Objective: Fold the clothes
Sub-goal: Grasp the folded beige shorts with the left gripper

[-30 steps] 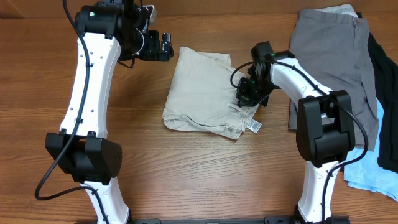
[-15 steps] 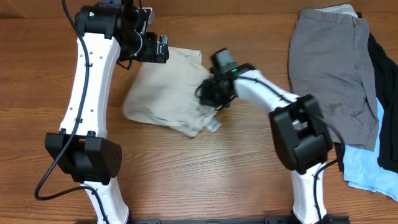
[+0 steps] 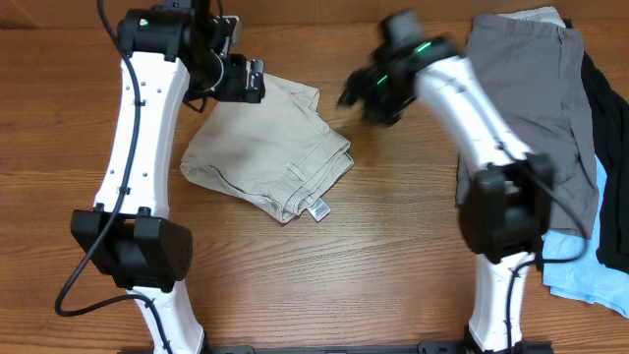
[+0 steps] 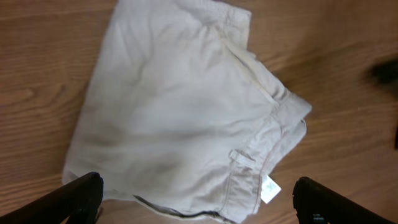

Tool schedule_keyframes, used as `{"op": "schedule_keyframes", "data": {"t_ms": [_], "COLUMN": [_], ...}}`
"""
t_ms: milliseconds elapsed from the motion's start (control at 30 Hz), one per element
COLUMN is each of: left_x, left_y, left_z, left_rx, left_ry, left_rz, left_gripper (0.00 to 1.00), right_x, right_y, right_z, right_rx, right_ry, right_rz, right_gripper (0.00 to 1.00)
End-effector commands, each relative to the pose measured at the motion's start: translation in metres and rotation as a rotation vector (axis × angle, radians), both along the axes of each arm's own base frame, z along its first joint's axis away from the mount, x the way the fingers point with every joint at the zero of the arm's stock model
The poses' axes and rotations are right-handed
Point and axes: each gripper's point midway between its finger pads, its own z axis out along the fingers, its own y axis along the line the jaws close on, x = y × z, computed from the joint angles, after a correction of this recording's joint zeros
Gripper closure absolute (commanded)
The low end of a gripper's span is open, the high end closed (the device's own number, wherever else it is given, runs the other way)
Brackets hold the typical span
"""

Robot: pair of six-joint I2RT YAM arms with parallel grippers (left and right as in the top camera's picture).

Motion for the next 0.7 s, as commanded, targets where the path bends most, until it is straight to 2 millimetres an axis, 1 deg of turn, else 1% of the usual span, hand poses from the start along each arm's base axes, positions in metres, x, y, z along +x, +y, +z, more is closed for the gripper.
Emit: {"op": "schedule_keyframes", "data": {"t_ms": [0, 67, 133, 200, 267, 300, 367, 433, 633, 667], "left_x": [-0.018, -0.026, -0.035, -0.046, -0.057, -0.063, -0.071, -0.075, -0.075, -0.077], "left_y": [-0.027, -0.045, -0.063, -0.082, -0.096, -0.105, -0.113, -0.118, -0.108, -0.106], "left_z": [-0.01, -0.022, -0.037, -0.057, -0.076, -0.089, -0.108, -0.122, -0.163, -0.177], "left_rx": [0.008, 0.01, 0.016, 0.033, 0.045, 0.056, 0.068, 0.069, 0.099, 0.097], "left_ry": [0.051, 0.073, 0.091, 0.11, 0.127, 0.139, 0.151, 0.161, 0.178, 0.18], "left_rz": [-0.095, -0.172, -0.253, -0.343, -0.408, -0.433, -0.458, -0.454, -0.309, -0.28], "left_gripper": [0.0, 0.0, 0.0, 0.0, 0.01, 0.01, 0.01, 0.0, 0.0, 0.0], "right_x": [0.027, 0.028, 0.027, 0.024, 0.022, 0.02, 0.019, 0.02, 0.021, 0.02], "right_y": [-0.071, -0.101, -0.125, -0.142, -0.153, -0.158, -0.162, -0.164, -0.163, -0.164], "right_z": [0.089, 0.094, 0.09, 0.084, 0.08, 0.076, 0.074, 0.073, 0.074, 0.073], "right_rx": [-0.003, -0.017, -0.034, -0.047, -0.057, -0.068, -0.086, -0.094, -0.094, -0.1], "right_ry": [-0.201, -0.198, -0.183, -0.162, -0.149, -0.141, -0.135, -0.137, -0.142, -0.141], "right_rz": [-0.07, -0.111, -0.139, -0.149, -0.153, -0.156, -0.16, -0.161, -0.16, -0.158], "right_gripper": [0.33, 0.33, 0.33, 0.33, 0.33, 0.33, 0.33, 0.33, 0.33, 0.33]}}
